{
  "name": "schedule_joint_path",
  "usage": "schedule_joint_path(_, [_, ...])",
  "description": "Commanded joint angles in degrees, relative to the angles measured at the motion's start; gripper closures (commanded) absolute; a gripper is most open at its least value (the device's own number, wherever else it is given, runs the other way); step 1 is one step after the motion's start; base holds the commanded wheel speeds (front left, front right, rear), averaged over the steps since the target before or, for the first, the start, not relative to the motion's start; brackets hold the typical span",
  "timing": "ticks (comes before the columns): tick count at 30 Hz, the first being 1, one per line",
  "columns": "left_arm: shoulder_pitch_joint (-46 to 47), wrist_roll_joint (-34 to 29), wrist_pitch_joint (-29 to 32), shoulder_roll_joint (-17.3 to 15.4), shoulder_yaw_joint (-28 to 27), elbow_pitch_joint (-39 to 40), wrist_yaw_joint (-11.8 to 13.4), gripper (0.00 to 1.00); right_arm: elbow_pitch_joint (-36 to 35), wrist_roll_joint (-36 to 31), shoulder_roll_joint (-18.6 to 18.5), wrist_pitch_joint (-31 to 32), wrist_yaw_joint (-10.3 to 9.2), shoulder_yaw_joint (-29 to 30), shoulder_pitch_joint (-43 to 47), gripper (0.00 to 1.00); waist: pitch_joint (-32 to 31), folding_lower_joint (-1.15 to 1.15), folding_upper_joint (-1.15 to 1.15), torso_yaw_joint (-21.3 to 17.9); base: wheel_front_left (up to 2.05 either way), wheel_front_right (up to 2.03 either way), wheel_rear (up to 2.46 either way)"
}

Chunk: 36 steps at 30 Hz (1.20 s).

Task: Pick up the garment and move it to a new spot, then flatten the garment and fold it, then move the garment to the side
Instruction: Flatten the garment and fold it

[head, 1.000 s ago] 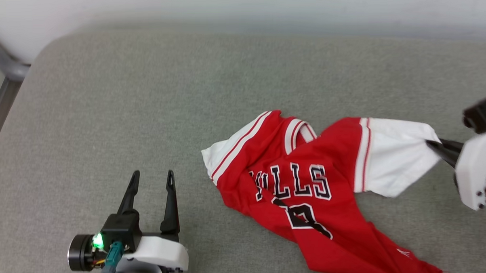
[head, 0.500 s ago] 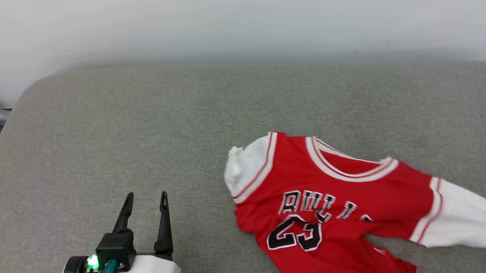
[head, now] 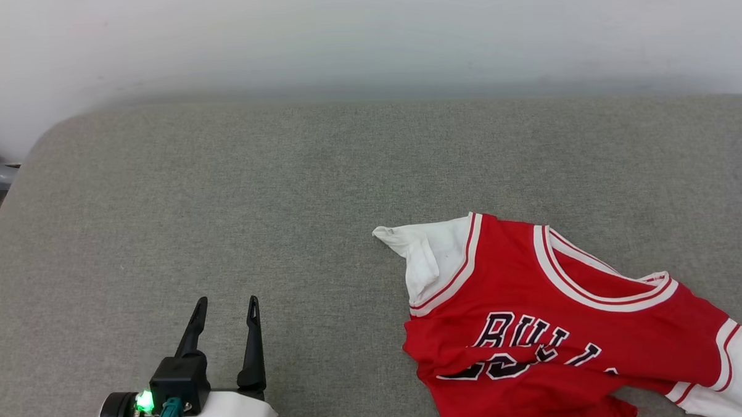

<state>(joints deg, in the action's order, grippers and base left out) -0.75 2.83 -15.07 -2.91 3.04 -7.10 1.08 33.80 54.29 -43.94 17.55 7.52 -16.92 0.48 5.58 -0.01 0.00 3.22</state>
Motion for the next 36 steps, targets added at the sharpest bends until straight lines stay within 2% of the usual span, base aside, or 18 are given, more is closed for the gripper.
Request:
schedule_joint_path(1, [0.42, -0.2, -0.15, -0.01, -0.54, -0.16, -0.2, 0.0, 0.05, -1.97, 1.6, -2.26, -0.05, -0.34, -0.25, 0.21, -0.43, 0.01, 0.0, -0.22, 0.0, 0.0, 0.0])
schedule_joint_path(2, [0.29, -0.29, -0.15, -0.11, -0.66, -0.21, -0.3, 0.0, -0.42, -2.58, 1.69, -3.82, -0.06, 0.15, -1.03, 0.0, -0.65, 0.01, 0.0, -0.39, 0.0, 0.0, 0.0])
schedule_joint_path(6, [0.51, -0.62, -0.15, -0.69, -1.02, -0.37, -0.81, 0.0, -2.58, -6.69, 1.27, -11.38, -0.05, 2.92, -3.39, 0.0, -1.43, 0.01, 0.0, -1.01, 0.0, 0.0, 0.0])
schedule_joint_path(12, [1.97, -0.99, -0.15, -1.62, -1.41, -0.52, -1.8, 0.0, -8.12, -14.88, 4.28, -19.69, -0.05, 8.76, -5.4, 0.0, -2.17, 0.01, 0.0, -1.94, 0.0, 0.0, 0.0])
schedule_joint_path(20, [7.01, -0.6, -0.15, -3.81, -1.23, -1.61, -4.52, 0.0, -19.94, -28.05, 15.07, -24.47, -0.05, 17.72, -5.09, 0.0, -2.12, 0.01, 0.0, -2.72, 0.0, 0.0, 0.0])
schedule_joint_path(24, [12.01, -0.04, -0.15, -5.62, -0.33, -3.62, -6.36, 0.0, -26.9, -33.65, 21.77, -25.79, -0.05, 19.59, -3.51, 0.0, -1.42, 0.01, 0.0, -3.01, 0.0, 0.0, 0.0])
schedule_joint_path(28, [18.1, 0.86, 0.04, -7.89, 1.67, -6.61, -7.61, 0.0, -32.52, -38.01, 27.29, -26.01, -0.05, 18.96, -1.94, 0.0, -0.25, 0.01, 0.0, -3.58, 0.0, 0.0, 0.0])
schedule_joint_path(32, [25.18, 2.65, 2.77, -10.4, 5.48, -8.85, -8.42, 0.0, -36.06, -40.99, 30.26, -25.79, -0.06, 17.9, -0.72, 0.0, 1.25, 0.01, 0.0, -4.33, 0.0, 0.0, 0.0])
schedule_joint_path(36, [31.86, 5.95, 7.22, -12.83, 10.78, -10.08, -8.44, 0.0, -37.97, -41.95, 31.41, -25.58, -0.06, 16.64, -0.58, 0.0, 2.88, 0.01, 0.0, -5.26, 0.0, 0.0, 0.0])
